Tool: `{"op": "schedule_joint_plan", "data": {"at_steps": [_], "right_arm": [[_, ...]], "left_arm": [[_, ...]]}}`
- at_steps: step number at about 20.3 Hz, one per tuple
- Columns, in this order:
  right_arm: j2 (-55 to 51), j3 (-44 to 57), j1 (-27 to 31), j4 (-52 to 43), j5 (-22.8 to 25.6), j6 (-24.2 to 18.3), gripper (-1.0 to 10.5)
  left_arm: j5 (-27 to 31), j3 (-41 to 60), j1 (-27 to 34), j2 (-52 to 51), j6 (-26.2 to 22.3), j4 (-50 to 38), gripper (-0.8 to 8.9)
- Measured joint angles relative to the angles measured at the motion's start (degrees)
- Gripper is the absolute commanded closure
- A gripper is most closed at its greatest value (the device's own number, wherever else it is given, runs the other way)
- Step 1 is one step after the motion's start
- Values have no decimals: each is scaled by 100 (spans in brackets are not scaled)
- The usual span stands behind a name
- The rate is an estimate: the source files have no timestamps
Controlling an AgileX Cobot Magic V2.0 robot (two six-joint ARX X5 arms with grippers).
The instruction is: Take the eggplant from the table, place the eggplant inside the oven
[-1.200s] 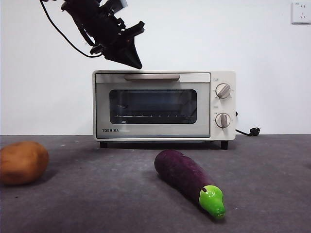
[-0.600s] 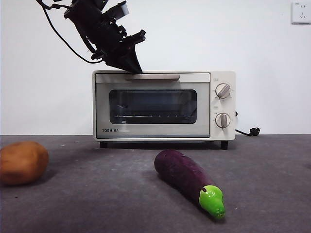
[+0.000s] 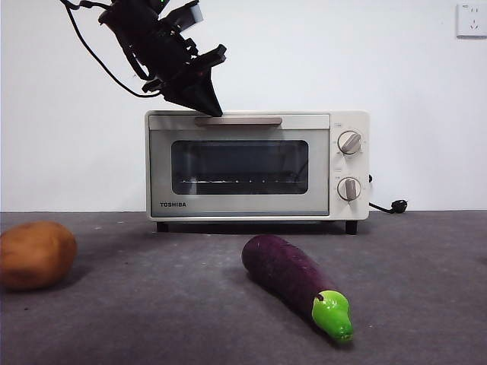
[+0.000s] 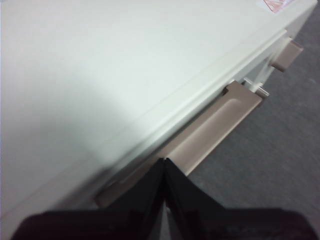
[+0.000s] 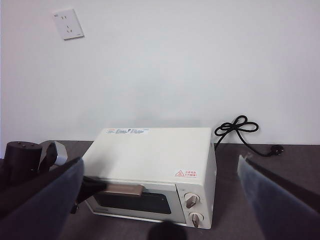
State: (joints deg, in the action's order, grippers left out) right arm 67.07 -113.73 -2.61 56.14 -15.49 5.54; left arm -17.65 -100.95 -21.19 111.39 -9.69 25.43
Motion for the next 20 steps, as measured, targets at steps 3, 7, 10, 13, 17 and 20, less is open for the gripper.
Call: {"op": "schedule_joint_plan", "data": {"at_steps": [3,7,10,13,17,20], "right_arm": [[0,0,0,0,0,0,253],[17,0,0,13,0,0,253],[39,0,0,46,0,0,253],[70,0,0,50,0,0,253],[105,0,0,68,0,0,253],[120,0,0,83,0,0,253]], "left_arm": [[-125,-4,-20,-4,-24,94,820],[-271,-11,-138,-9,-35,271,820],[-459,-11,-280,-9,-35,546,819],[-553,7,-424,-4,-35,855,819],[-551,24,-592,26,-35,1060,819],[-540,28,-688,39,-35,1139,819]]}}
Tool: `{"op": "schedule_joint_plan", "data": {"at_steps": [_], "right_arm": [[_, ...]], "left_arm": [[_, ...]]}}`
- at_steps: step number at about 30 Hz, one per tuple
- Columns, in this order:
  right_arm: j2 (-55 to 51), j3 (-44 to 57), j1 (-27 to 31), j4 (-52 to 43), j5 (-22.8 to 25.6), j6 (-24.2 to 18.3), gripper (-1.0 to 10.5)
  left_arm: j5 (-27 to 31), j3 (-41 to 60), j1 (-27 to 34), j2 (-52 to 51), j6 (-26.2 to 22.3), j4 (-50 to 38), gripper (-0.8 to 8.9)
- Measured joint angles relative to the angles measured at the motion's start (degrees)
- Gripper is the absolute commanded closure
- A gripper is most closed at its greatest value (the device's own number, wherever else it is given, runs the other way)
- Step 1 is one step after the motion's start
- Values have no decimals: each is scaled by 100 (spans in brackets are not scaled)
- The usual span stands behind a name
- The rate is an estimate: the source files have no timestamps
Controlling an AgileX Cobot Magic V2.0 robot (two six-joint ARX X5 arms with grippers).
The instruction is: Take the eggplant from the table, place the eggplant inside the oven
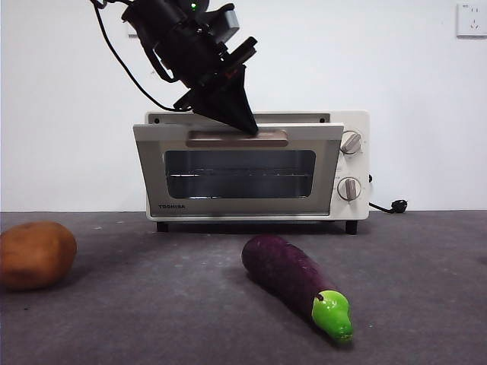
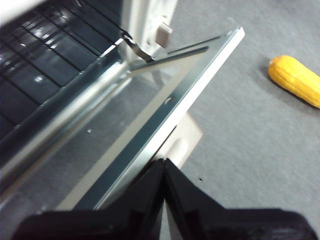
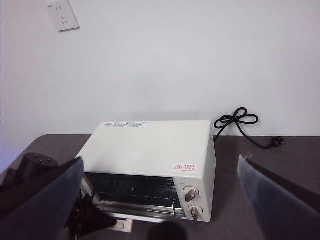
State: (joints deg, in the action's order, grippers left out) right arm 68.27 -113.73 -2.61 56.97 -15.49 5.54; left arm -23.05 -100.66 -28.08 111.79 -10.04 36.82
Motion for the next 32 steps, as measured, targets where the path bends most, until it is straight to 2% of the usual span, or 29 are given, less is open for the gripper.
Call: {"op": "schedule_joint_plan", "data": {"at_steps": [15,32], "right_arm": [[9,0,0,2,0,0,254],[20,0,0,4,0,0,254]], "left_arm": [[-2,2,-374,2,0,293,819],[-13,17,-223,-214,0,291,819]]}}
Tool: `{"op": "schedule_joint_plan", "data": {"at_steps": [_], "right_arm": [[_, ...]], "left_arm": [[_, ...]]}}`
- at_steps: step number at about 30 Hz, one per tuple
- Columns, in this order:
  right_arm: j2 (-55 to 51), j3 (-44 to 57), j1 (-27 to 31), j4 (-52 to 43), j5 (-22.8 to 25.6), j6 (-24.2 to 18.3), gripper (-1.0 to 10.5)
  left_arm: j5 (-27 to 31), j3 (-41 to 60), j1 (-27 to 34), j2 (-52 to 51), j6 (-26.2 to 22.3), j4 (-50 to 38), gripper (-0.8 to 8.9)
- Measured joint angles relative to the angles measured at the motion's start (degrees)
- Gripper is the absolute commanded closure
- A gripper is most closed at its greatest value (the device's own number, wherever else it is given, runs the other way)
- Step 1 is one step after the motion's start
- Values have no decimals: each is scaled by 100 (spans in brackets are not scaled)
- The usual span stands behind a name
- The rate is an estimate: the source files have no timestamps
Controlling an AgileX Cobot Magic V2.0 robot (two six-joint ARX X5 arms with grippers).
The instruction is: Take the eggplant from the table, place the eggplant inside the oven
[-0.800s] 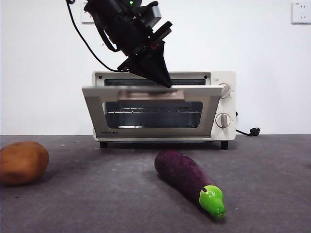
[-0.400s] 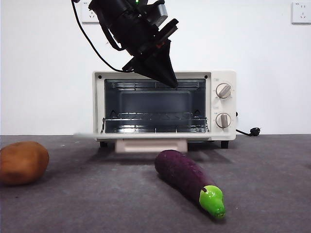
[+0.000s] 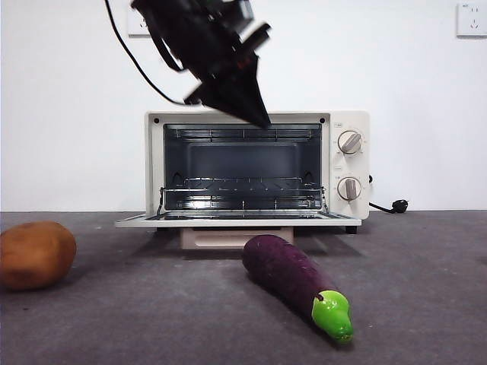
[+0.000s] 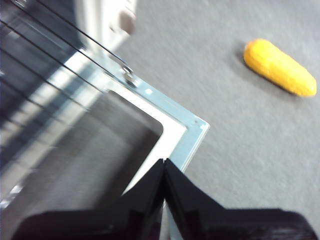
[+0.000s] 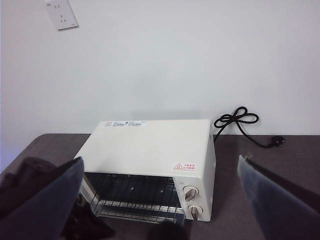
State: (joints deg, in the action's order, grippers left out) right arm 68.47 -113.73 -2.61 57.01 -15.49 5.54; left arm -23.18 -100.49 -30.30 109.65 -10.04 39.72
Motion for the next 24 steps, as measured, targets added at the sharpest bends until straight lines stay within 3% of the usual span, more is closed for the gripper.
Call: {"op": "schedule_joint_plan", "data": {"at_steps": [14,24], "right_arm": [[81,0,0,31,-90,2,254],[83,0,0,31,-153,2,254]], "left_arm": [[103,4,883,-2214,330,-208,819],[743,4,1480,-3644,522,-74,819]]}}
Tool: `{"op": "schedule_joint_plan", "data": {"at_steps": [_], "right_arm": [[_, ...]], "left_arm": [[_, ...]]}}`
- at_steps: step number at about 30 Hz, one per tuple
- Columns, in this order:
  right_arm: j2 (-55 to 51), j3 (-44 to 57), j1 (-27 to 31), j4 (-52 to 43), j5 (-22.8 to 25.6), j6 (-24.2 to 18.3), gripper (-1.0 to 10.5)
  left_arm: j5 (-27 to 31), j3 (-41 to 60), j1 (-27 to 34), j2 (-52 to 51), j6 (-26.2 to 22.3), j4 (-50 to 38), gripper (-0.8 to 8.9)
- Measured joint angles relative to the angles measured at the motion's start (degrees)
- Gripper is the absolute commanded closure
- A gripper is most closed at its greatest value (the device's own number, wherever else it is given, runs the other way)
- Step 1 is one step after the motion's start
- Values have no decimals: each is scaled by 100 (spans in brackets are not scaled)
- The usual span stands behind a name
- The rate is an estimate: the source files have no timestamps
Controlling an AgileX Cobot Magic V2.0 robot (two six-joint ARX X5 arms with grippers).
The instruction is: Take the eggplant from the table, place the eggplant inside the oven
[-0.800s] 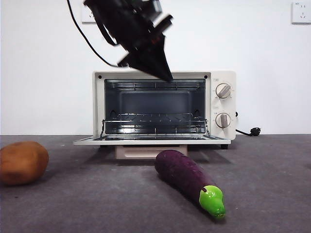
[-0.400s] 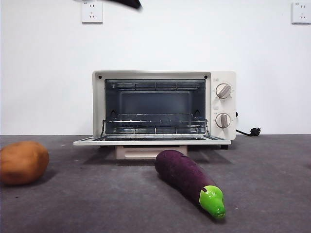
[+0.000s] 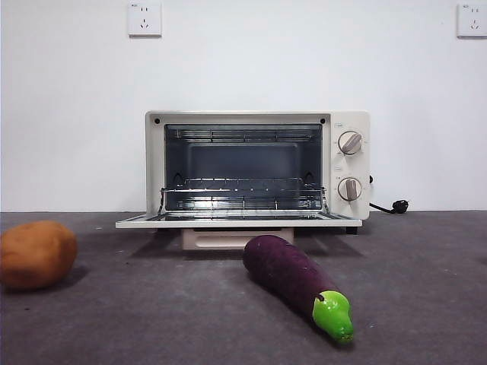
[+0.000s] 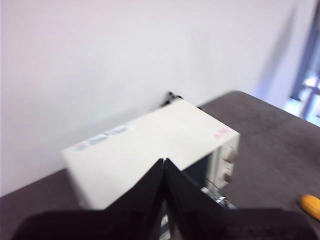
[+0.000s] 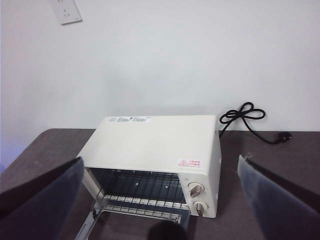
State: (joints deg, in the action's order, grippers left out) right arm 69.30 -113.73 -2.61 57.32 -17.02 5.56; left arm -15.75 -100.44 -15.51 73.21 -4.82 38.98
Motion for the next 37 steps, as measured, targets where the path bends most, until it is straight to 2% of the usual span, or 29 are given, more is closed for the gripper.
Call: {"op": "schedule_joint_plan", "data": {"at_steps": [7,12,18,28,37], "right_arm": [[0,0,0,0,-111,2,254],[0,0,0,2,-146,2,254],[0,0,-166,63,-144,2,254],[341,-11,-1200,647,-136,0,254],[1320,-11,-2138,1620,525,-192,255]], "left_arm": [[1032,2,81,-758,37,450,819],[1353,0,83,-1167,33,627,819],[1394,2,85,-1259,28,894,819],[1410,4,83,-1215,-35,986,819],[1410,4,83,-1215,-77,988,819]]}}
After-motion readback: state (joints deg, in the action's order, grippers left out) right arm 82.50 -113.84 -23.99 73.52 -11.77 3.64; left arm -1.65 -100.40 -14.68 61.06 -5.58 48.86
